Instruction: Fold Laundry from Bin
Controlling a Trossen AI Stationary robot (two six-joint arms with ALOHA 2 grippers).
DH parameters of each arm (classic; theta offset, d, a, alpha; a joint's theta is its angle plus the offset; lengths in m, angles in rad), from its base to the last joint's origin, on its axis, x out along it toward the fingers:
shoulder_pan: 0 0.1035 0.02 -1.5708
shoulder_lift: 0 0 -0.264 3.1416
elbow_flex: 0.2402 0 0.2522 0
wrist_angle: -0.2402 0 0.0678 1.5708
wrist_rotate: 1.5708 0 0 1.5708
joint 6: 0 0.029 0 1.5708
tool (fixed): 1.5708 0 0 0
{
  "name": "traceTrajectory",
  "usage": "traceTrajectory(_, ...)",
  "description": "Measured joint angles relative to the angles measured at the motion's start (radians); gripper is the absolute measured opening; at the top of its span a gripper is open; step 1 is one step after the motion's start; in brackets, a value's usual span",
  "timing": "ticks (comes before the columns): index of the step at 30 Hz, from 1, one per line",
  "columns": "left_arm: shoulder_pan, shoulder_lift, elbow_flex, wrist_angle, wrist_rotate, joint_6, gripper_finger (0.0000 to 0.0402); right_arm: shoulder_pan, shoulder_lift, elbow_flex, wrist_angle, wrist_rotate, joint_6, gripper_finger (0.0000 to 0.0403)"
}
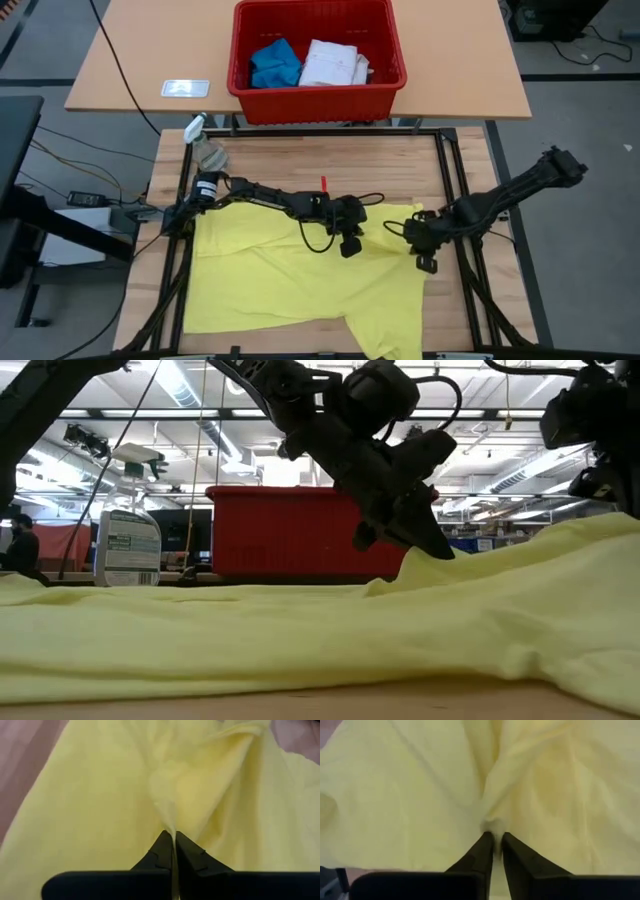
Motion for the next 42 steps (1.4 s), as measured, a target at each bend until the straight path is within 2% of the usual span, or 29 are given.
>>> traceTrajectory(5, -0.007, 0.0, 0.0, -0.001, 0.0, -0.002, 0.0006, 0.035, 0.031, -0.022, -0.025, -0.044, 0.121, 0.0095)
traceTrajectory(8, -0.009, 0.0, 0.0, -0.001, 0.0, -0.005, 0.0006, 0.051, 0.037, -0.023, -0.125, -0.046, 0.303, 0.0113)
traceTrajectory(11, -0.009, 0.0, 0.0, 0.0, 0.0, -0.007, 0.0006, 0.098, 0.023, -0.024, -0.193, -0.018, 0.472, 0.0114)
traceTrajectory(14, -0.009, 0.0, 0.0, -0.001, -0.001, -0.029, 0.0006, 0.164, 0.006, -0.024, -0.137, -0.004, 0.582, 0.0107)
traceTrajectory(19, -0.008, 0.0, 0.0, 0.0, -0.005, -0.032, 0.0006, 0.287, 0.022, -0.023, 0.101, 0.03, 0.717, 0.009)
traceTrajectory(25, -0.002, 0.001, 0.0, 0.006, -0.007, -0.03, 0.0006, 0.356, 0.202, -0.023, 0.181, 0.137, 0.756, 0.0058)
traceTrajectory(29, 0.0, 0.001, 0.0, 0.007, -0.008, -0.031, 0.0007, 0.383, 0.331, -0.024, 0.218, 0.135, 0.753, 0.0035)
traceTrajectory(32, -0.002, 0.001, 0.0, 0.005, -0.008, -0.042, 0.0007, 0.418, 0.391, -0.024, 0.309, 0.074, 0.755, 0.0022)
traceTrajectory(37, -0.013, 0.001, 0.0, 0.0, -0.008, -0.054, 0.0007, 0.508, 0.388, -0.023, 0.503, -0.052, 0.799, 0.0012)
traceTrajectory(39, -0.017, 0.001, 0.0, -0.001, -0.008, -0.056, 0.0007, 0.535, 0.355, -0.011, 0.503, -0.042, 0.834, 0.0014)
traceTrajectory(42, -0.019, 0.001, 0.0, -0.001, -0.008, -0.057, 0.0007, 0.555, 0.274, 0.01, 0.415, 0.021, 0.842, 0.0023)
